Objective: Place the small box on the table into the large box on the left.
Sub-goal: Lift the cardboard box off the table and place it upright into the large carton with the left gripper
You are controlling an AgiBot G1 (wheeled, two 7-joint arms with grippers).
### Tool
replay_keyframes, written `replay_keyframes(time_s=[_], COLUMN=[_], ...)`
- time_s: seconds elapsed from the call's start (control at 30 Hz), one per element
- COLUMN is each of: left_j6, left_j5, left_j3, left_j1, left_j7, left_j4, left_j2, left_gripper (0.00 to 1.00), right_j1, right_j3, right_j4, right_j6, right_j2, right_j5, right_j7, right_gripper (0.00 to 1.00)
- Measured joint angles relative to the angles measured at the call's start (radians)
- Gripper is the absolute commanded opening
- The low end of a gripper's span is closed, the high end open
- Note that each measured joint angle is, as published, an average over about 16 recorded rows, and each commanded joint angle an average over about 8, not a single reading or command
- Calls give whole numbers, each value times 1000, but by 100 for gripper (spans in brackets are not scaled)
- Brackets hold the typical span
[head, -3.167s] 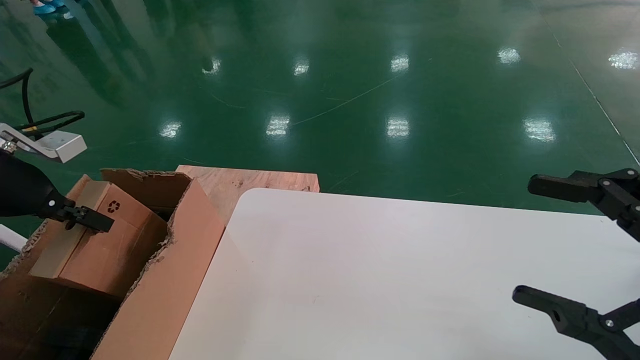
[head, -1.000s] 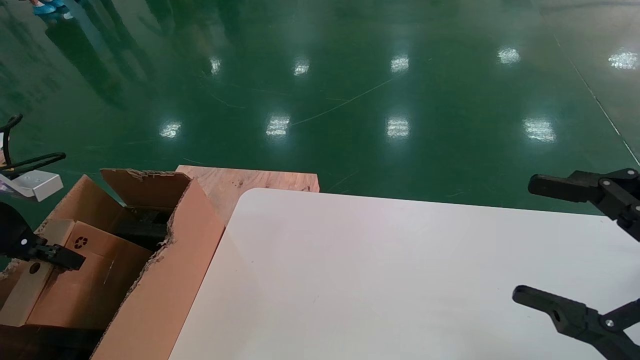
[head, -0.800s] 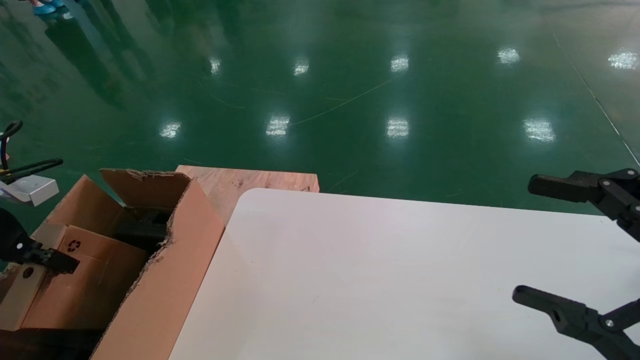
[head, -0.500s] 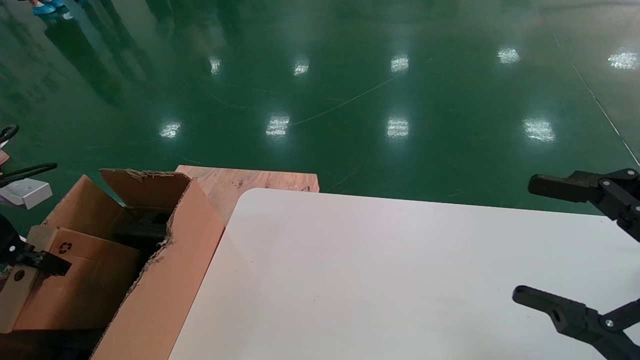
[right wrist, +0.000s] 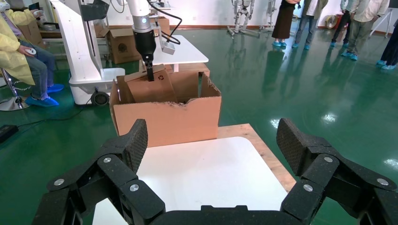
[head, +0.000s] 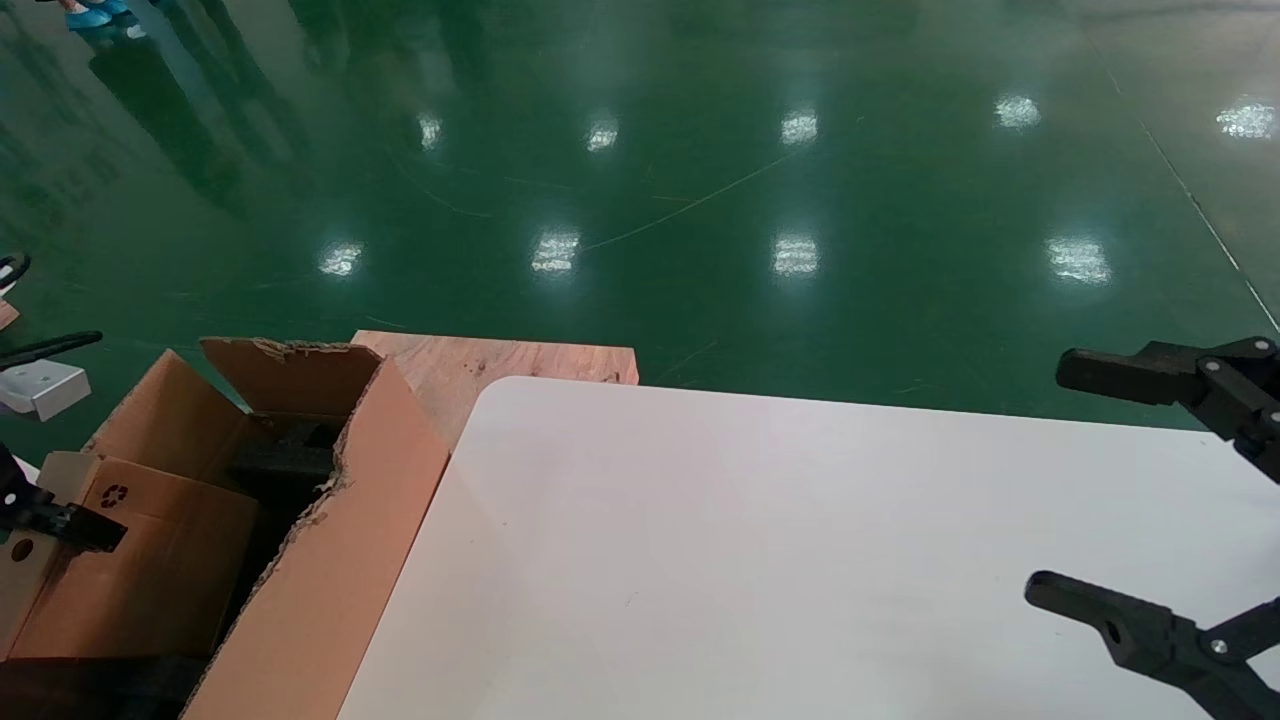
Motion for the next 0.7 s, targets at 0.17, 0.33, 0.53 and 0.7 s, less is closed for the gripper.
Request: replay_keyframes(time_s=[0.17, 0.33, 0.53, 0.7], left_j6=[-18, -30, -32, -23], left_j5=[1, 1, -8, -20], left_j3=[5, 8, 9, 6], left_j1=[20, 37, 53, 61], left_j7=[26, 51, 70, 74], left_j4=[24, 51, 83, 105], left_j2=[-4, -4, 1, 7], left_gripper=[0, 0, 0, 46], right_j1=[0, 0, 0, 0], right_j3=[0, 0, 0, 0], right_j4=[0, 0, 0, 0], right_j6=[0, 0, 0, 0], right_j2=[0, 0, 0, 0], right_j5=[0, 0, 0, 0], right_j7=[0, 0, 0, 0], right_gripper=[100, 100, 100, 100])
